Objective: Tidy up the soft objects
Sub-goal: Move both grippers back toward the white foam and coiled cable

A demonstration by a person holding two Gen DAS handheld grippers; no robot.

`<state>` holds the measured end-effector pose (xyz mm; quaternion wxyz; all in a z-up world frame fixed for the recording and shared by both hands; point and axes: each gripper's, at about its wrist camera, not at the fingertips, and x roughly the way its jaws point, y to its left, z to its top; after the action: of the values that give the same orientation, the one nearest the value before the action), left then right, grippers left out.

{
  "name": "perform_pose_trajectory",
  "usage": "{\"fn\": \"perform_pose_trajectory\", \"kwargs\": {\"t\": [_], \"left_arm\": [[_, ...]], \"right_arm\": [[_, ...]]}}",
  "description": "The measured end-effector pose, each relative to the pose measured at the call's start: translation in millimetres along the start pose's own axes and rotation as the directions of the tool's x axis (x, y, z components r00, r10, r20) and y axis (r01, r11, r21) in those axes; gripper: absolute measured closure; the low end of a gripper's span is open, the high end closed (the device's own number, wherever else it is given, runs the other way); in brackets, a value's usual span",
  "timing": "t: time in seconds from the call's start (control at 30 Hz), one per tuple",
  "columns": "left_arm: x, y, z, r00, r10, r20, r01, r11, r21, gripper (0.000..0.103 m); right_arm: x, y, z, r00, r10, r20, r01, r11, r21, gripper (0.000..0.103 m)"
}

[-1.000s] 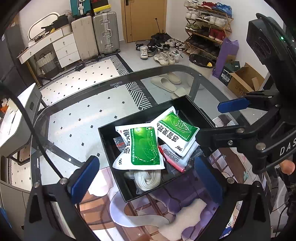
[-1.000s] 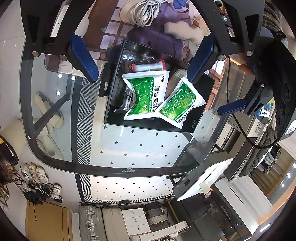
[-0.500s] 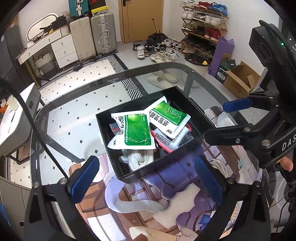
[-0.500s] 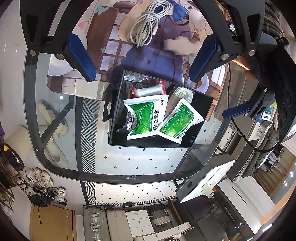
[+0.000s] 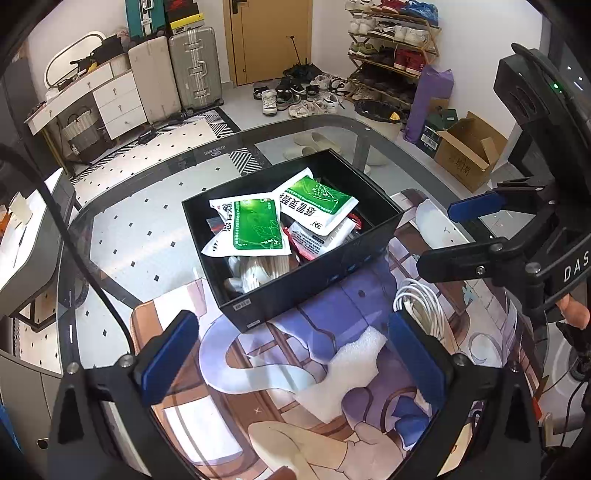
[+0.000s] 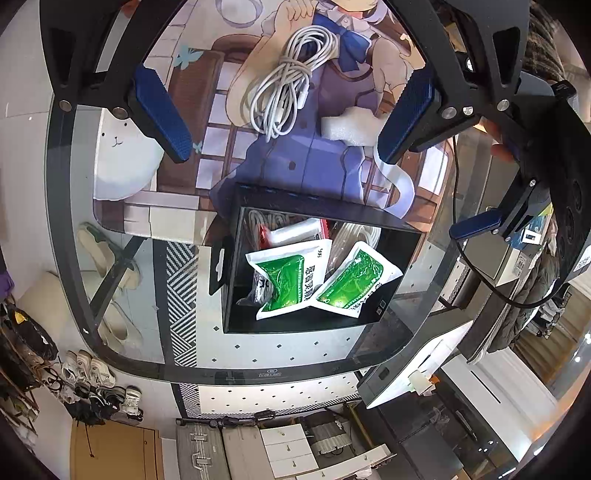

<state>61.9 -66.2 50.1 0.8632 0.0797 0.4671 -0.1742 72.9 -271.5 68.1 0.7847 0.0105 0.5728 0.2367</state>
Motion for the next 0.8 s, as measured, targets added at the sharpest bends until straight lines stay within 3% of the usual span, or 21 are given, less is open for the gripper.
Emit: {"fn": "perform_pose_trajectory", "kwargs": {"t": [0.8], "left_arm": [[10.2, -18.8, -27.0, 0.997, -0.071, -0.033, 0.074, 0.993, 0.087, 0.000]], "right_arm": [[9.8, 3.3, -43.0, 0.999, -0.005, -0.043, 0.006, 0.999, 0.033, 0.001]]}}
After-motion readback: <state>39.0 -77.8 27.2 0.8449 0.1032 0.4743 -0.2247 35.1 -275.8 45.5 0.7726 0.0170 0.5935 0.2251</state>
